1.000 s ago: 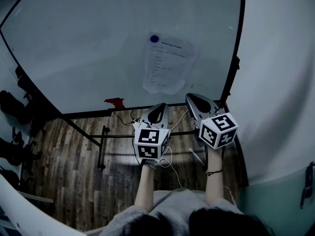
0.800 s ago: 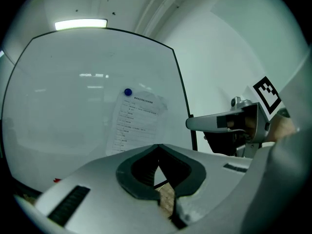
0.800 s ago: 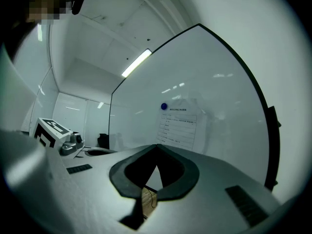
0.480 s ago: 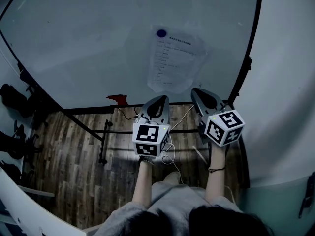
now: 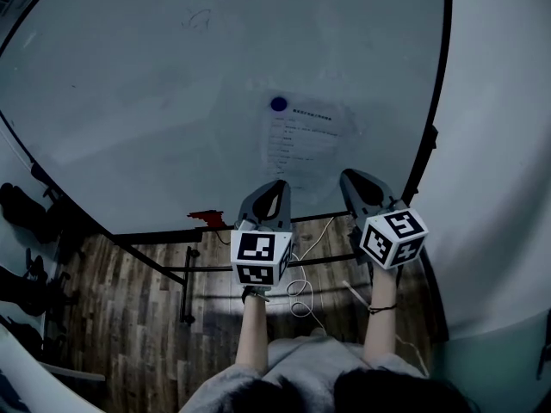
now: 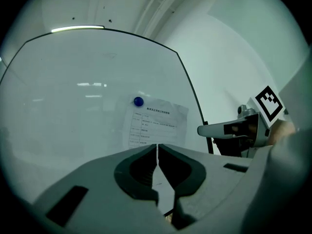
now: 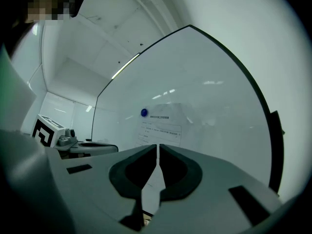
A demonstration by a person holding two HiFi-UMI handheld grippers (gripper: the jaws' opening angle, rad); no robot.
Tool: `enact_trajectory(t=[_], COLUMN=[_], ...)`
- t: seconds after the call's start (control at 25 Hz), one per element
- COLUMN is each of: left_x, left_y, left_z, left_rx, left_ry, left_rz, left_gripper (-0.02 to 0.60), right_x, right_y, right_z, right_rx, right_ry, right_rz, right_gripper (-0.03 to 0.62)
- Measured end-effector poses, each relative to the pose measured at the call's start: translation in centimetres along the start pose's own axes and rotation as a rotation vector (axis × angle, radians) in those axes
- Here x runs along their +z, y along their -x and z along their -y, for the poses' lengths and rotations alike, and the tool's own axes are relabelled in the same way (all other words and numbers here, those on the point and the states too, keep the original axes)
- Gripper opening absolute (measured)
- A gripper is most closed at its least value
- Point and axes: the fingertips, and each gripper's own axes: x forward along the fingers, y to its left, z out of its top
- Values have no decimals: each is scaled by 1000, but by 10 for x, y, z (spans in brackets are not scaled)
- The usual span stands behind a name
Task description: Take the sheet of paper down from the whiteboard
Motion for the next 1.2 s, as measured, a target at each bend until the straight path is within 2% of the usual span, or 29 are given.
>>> enact_trajectory(t=[0.24,0.4,0.6,0.84,1.04,1.2], left_x=[10,11,25,46,55,64], left_y=[-23,-30,-41,-55,-64,-71], left_z=[-11,-18,-20,-30,-35,-39], left_rx=[-27,-29,-23,2,34,52], left_ry=[-38,-50,-78,-73,-84,-111], left_rz=[25,35,78,116,133,142], left_gripper=[6,6,9,21,40,85], right_x=[5,-6,4,6,14,18], right_y=[-11,-13,-14,-24,-35,-43], right_z=[19,27,44,64,71,75], right_rx=[-62,-99,-124,-137,-108,-95], right_ry=[10,5,14,7,24,32], right_rz=[11,-2,17,-1,-6,-1], right_gripper=[2,6,60,74,95,106])
